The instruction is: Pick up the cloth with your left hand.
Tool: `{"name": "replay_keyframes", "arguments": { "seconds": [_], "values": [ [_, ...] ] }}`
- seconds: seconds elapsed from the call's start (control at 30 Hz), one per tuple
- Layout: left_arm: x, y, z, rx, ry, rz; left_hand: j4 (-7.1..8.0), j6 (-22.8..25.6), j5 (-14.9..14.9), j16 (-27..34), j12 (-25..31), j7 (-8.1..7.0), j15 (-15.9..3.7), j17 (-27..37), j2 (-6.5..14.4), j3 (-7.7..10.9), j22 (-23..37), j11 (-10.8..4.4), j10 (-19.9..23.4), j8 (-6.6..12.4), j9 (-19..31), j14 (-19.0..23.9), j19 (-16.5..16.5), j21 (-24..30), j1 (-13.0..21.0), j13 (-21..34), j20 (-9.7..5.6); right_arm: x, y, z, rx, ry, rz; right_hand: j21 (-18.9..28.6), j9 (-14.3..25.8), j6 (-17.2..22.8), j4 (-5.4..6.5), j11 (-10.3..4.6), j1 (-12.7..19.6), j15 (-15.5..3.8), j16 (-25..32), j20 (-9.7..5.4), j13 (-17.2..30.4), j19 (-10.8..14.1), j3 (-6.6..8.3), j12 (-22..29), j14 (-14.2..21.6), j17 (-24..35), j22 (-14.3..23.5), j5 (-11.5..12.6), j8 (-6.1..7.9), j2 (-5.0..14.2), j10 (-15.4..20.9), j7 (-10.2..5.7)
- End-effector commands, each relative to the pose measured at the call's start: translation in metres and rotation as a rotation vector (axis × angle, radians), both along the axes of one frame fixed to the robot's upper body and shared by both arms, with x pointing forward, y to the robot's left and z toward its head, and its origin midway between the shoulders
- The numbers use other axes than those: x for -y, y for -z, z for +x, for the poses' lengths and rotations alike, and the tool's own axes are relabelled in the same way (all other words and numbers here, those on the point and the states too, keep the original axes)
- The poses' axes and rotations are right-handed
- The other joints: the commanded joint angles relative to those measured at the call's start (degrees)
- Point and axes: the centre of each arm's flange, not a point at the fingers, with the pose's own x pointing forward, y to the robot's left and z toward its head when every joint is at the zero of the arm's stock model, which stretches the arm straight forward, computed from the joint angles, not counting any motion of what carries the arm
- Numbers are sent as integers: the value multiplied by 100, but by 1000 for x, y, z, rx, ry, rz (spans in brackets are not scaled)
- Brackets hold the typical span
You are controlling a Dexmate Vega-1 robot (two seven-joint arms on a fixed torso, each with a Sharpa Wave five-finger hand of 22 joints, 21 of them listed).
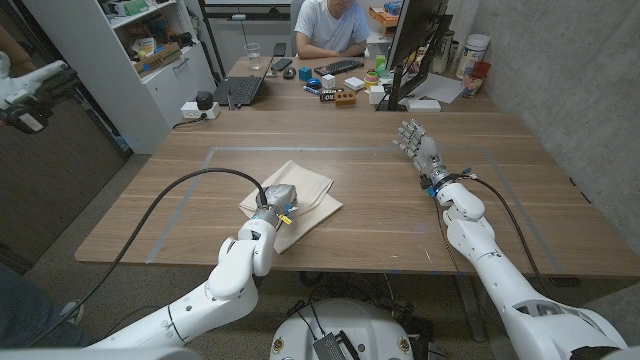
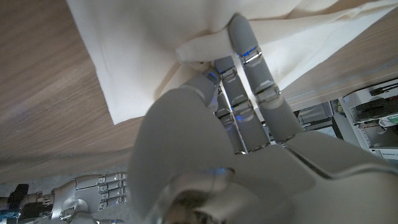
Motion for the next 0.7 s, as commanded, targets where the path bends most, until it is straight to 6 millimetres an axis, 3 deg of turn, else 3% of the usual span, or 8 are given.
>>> {"name": "replay_keyframes", "arguments": {
  "seconds": [0.03, 0.33, 0.7],
  "values": [
    [1, -2, -10, 103, 10, 3, 20, 62, 31, 68, 397, -26, -160, 87, -11, -36, 6, -91, 50, 56, 3, 196, -21, 40, 42, 1079, -50, 3, 3, -8, 1, 7, -2, 6, 18, 25, -43, -11, -44, 29, 27, 30, 29, 19, 15, 2, 42, 18, 22, 25, 2, 26, 30, -14],
    [7, -16, -18, 170, 24, 8, 29, 112, 58, 83, 491, -63, -232, 239, -38, -88, 5, -102, 47, 73, -30, 183, -43, 101, 64, 1372, -187, 7, 1, -11, 7, 13, -3, 7, 19, 29, -46, -14, -48, 26, 26, 33, 29, 21, 16, 2, 43, 18, 22, 27, 4, 29, 31, -9],
    [10, -30, -21, 195, 27, 37, 45, 126, 94, 64, 501, -96, -241, 313, -57, -93, 9, -151, 44, 83, -42, 178, -102, 140, 47, 1527, -222, 8, -2, -6, 5, 7, -2, 7, 19, 28, -50, -5, -56, 26, 28, 33, 30, 22, 14, 1, 49, 19, 22, 29, 2, 28, 30, -13]
  ]
}}
